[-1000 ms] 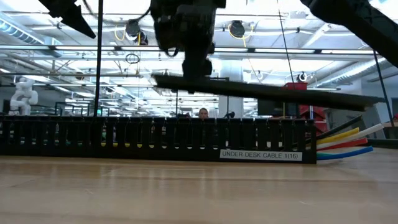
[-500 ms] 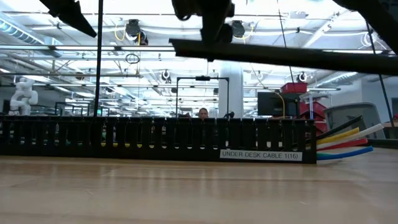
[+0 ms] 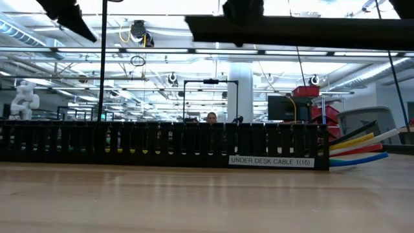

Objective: Ziptie cables
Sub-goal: Close the cable duct

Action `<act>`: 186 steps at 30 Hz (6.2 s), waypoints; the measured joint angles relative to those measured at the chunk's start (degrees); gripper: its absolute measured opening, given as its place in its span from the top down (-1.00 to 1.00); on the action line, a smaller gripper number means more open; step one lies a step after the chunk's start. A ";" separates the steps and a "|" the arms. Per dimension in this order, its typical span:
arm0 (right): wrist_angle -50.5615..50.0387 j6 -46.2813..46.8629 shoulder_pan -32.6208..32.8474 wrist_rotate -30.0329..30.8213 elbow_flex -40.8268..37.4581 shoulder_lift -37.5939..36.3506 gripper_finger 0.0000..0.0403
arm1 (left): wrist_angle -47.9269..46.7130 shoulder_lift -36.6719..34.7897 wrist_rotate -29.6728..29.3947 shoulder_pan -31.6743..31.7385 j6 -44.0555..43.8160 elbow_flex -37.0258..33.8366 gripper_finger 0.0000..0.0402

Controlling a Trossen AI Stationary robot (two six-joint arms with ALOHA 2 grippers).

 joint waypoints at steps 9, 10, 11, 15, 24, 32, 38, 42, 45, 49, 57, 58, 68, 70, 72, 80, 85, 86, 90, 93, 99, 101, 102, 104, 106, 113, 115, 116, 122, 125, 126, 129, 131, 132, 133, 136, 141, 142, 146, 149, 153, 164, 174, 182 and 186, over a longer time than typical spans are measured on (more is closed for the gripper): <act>0.18 -3.19 3.95 0.49 -10.81 -0.87 -0.15 | -7.37 -1.37 0.78 0.02 -5.56 0.00 0.00; 0.66 -3.88 4.23 1.16 -12.52 -1.58 -0.15 | -7.85 -1.81 1.44 0.02 -6.06 0.00 0.00; 1.47 -3.51 4.49 1.33 -14.49 -2.60 -0.15 | -8.20 -2.33 1.71 0.00 -6.17 -0.01 0.00; 9.75 0.94 5.61 1.54 -26.06 -8.61 -0.15 | -9.12 -4.44 1.58 0.00 -3.72 -0.02 0.00; 15.68 14.28 3.86 1.08 -40.99 -21.28 -0.15 | -8.94 -7.32 1.20 0.02 -1.41 -0.04 0.00; 17.80 9.90 1.36 1.09 -41.08 -19.69 -0.15 | -8.72 -7.15 3.38 0.01 -3.65 -0.04 0.00; 20.02 4.42 1.01 0.92 -41.10 -19.10 -0.15 | -8.09 -7.13 8.24 0.01 -9.10 -1.57 0.00; 20.60 -1.10 1.01 0.90 -41.10 -19.12 -0.15 | -4.47 -6.92 13.33 -0.06 -12.09 -6.16 0.00; 20.61 -4.98 1.01 0.90 -41.10 -18.96 -0.15 | 0.20 -6.12 18.04 -0.49 -17.59 -10.98 0.00; 20.61 -8.30 1.01 0.88 -41.10 -18.80 -0.15 | 6.34 -4.06 25.09 -2.22 -22.33 -16.57 0.00; 18.38 -12.69 -0.75 5.69 -41.26 -18.80 -0.15 | 16.19 3.13 30.22 -12.15 -28.16 -15.60 0.00; 18.43 -12.98 -1.46 6.46 -41.56 -18.82 -0.15 | 16.35 3.61 29.79 -13.83 -28.65 -15.50 0.00; 21.03 -21.98 -11.04 7.59 -43.48 -19.71 -0.15 | 17.40 9.87 16.30 -32.61 -32.41 -16.59 0.00; 21.51 -23.96 -11.89 7.15 -43.46 -19.71 -0.15 | 17.95 11.37 14.20 -35.57 -33.09 -16.59 0.00; 21.67 -23.82 -12.23 6.52 -43.46 -19.71 -0.15 | 17.90 13.00 12.16 -38.03 -34.09 -16.59 0.00; 25.90 -15.94 -6.78 1.83 -43.46 -19.71 -0.15 | 17.81 15.45 8.00 -42.32 -35.52 -16.59 0.00; 24.33 -12.99 -6.31 -1.06 -43.44 -19.21 -0.15 | 17.81 15.43 6.98 -42.27 -34.13 -16.59 0.00; 23.73 -12.50 -6.53 -2.13 -43.44 -18.79 -0.15 | 17.81 15.43 6.95 -42.28 -34.01 -16.59 0.00; 23.40 -12.98 -6.60 -3.28 -43.44 -17.74 -0.15 | 17.80 15.43 6.62 -42.30 -32.95 -16.60 0.00; 23.77 -13.66 -6.79 -3.34 -43.44 -17.34 -0.15 | 17.79 15.43 6.47 -42.28 -33.10 -16.61 0.00; 24.92 -12.58 -8.40 -3.21 -43.11 -17.09 -0.15 | 17.81 15.43 5.90 -42.30 -33.14 -16.61 0.00; 23.94 -12.56 -9.28 -3.39 -42.06 -17.06 -0.15 | 17.81 15.43 5.87 -42.27 -33.14 -16.62 0.00; 24.03 -12.75 -9.78 -3.52 -41.32 -17.06 -0.15 | 17.82 15.43 5.86 -42.27 -33.13 -16.63 0.00; 24.41 -13.13 -10.67 -3.54 -39.59 -17.06 -0.15 | 17.80 15.43 5.86 -42.29 -33.15 -16.63 0.00; 23.99 -13.11 -11.43 -3.58 -36.93 -16.22 -0.15 | 17.81 15.43 5.83 -42.27 -33.16 -16.63 0.00; 11.03 -19.80 -11.82 -3.93 -21.52 -5.28 -0.15 | 17.76 15.43 5.51 -42.27 -33.14 -16.63 0.00; 6.19 -22.95 -11.21 -3.87 -18.51 -1.95 -0.15 | 17.74 15.43 5.45 -42.30 -33.14 -16.63 0.00; 5.00 -23.75 -10.83 -3.85 -17.89 -0.98 -0.15 | 17.67 15.43 5.45 -42.28 -33.14 -16.63 0.00; 4.42 -22.26 -8.35 -3.96 -19.21 -0.67 -0.15 | 17.64 15.43 5.12 -42.30 -32.91 -16.64 0.00; 1.42 -20.96 -7.33 -3.90 -19.57 -0.92 -0.15 | 17.67 15.43 4.28 -42.30 -31.19 -16.63 0.00; -0.28 -20.64 -7.03 -3.91 -19.69 -0.92 -0.15 | 17.71 15.43 4.15 -42.30 -30.40 -16.65 0.00; -0.07 -19.03 -6.36 -5.63 -20.81 -1.03 -0.15 | 17.81 15.43 3.18 -42.30 -29.62 -16.64 0.00; -0.40 -18.00 -5.89 -7.63 -21.06 -1.43 -0.15 | 17.79 15.41 2.87 -42.27 -29.64 -16.64 0.00; -0.31 -17.51 -5.62 -8.04 -21.06 -1.71 -0.15 | 17.81 15.39 2.87 -42.29 -29.64 -16.64 0.00; -0.35 -16.98 -5.30 -8.14 -21.06 -1.94 -0.15 | 17.79 15.41 2.87 -42.29 -29.68 -16.65 0.00; -0.29 -13.47 -4.80 -11.48 -21.15 -2.00 -0.15 | 17.79 15.39 2.81 -42.28 -29.95 -16.65 0.00; -0.33 -11.65 -4.01 -11.07 -21.19 -2.45 -0.15 | 17.79 15.41 1.08 -42.27 -29.70 -16.65 0.00; -0.29 -11.24 -4.01 -11.12 -21.19 -2.40 -0.15 | 17.77 15.41 1.04 -42.27 -29.68 -16.65 0.00; -0.31 -11.64 -3.25 -7.63 -21.19 -2.40 -0.15 | 17.77 15.43 0.96 -42.29 -29.95 -16.65 0.00; -0.19 -12.40 -2.90 -6.45 -21.51 -2.43 -0.15 | 17.77 15.41 0.92 -42.30 -29.68 -16.65 0.00; -0.12 -12.20 -2.57 -6.04 -27.23 -4.29 -0.15 | 18.27 15.41 0.96 -42.30 -29.99 -17.99 0.00; 8.68 -4.65 -1.60 -8.90 -42.31 -16.27 -0.15 | 23.28 15.43 1.35 -42.34 -31.55 -20.44 0.00; 13.91 -1.88 1.47 -9.68 -48.54 -15.43 -0.15 | 24.43 15.43 0.99 -42.21 -31.59 -20.44 0.00; 17.80 1.01 1.52 -11.16 -48.66 -15.43 -0.15 | 24.39 15.52 0.99 -42.12 -32.38 -20.44 0.00; 17.41 1.97 1.80 -11.44 -48.66 -15.43 -0.15 | 24.35 15.52 1.50 -42.12 -33.64 -20.45 0.00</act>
